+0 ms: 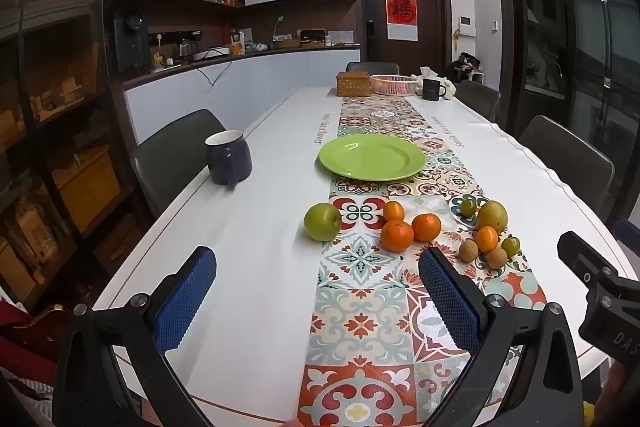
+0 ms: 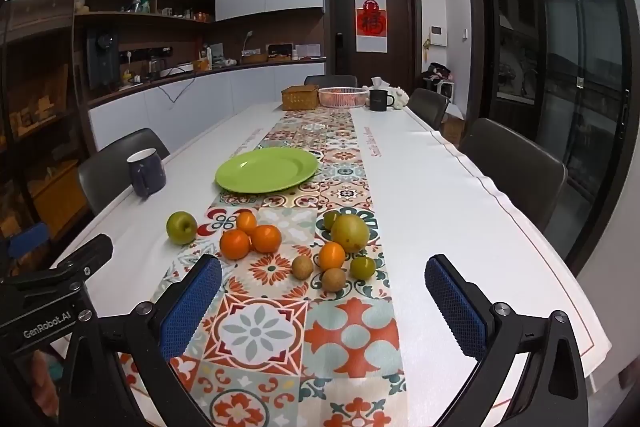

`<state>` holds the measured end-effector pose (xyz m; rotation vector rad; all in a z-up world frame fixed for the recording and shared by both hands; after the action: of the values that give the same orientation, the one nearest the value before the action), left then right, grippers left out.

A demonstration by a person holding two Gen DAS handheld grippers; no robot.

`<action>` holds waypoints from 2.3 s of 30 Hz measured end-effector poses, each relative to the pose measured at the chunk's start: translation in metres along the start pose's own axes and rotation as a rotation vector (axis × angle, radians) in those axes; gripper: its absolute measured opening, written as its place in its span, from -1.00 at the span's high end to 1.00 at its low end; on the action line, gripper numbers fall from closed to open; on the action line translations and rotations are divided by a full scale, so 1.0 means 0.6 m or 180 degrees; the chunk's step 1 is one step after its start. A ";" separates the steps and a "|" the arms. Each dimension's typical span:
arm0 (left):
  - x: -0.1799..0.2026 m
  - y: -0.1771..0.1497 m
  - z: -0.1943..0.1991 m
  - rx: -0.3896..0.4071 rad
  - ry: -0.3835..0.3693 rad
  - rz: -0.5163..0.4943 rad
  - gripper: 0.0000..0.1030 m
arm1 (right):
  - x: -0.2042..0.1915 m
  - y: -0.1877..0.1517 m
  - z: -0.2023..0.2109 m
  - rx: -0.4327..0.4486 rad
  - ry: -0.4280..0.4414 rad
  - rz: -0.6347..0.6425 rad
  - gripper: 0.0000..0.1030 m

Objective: Organize fruits

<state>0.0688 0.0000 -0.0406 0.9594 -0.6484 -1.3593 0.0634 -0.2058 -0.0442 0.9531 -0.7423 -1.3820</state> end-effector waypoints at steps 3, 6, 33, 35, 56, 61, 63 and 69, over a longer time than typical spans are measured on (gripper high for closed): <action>0.001 0.000 -0.001 -0.0002 -0.0044 0.0006 -1.00 | 0.001 0.001 0.001 -0.0002 -0.0019 0.0004 -0.99; 0.000 0.001 -0.002 -0.0002 -0.0073 0.0006 -1.00 | 0.001 0.003 -0.001 -0.0005 -0.0013 -0.0004 -0.99; -0.008 0.012 0.018 0.0097 -0.0046 0.0055 -1.00 | 0.003 0.008 0.005 0.0049 -0.0018 -0.0023 -0.99; -0.009 0.011 0.018 0.0098 -0.0047 0.0057 -1.00 | 0.003 0.008 0.005 0.0050 -0.0020 -0.0022 -0.99; -0.010 0.012 0.019 0.0096 -0.0051 0.0066 -1.00 | 0.002 0.008 0.006 0.0051 -0.0017 -0.0018 -0.99; -0.010 0.012 0.019 0.0098 -0.0052 0.0065 -1.00 | 0.002 0.007 0.007 0.0054 -0.0020 -0.0016 -0.99; -0.010 0.012 0.019 0.0096 -0.0052 0.0067 -1.00 | 0.002 0.008 0.006 0.0053 -0.0016 -0.0017 -0.99; -0.011 0.012 0.020 0.0095 -0.0053 0.0067 -1.00 | 0.002 0.007 0.006 0.0052 -0.0019 -0.0016 -0.99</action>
<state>0.0613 0.0038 -0.0277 0.9634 -0.6912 -1.3435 0.0623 -0.2077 -0.0387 0.9647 -0.7572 -1.3856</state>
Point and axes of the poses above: each gripper's, at about its wrist camera, not at the fingertips, and z roughly against the way its jaws point, x to its right, y to its top, the point moved 8 cm from there along -z, roughly the way its jaws point, and after that the axes turned 11 degrees about y, right-handed, at the moved point
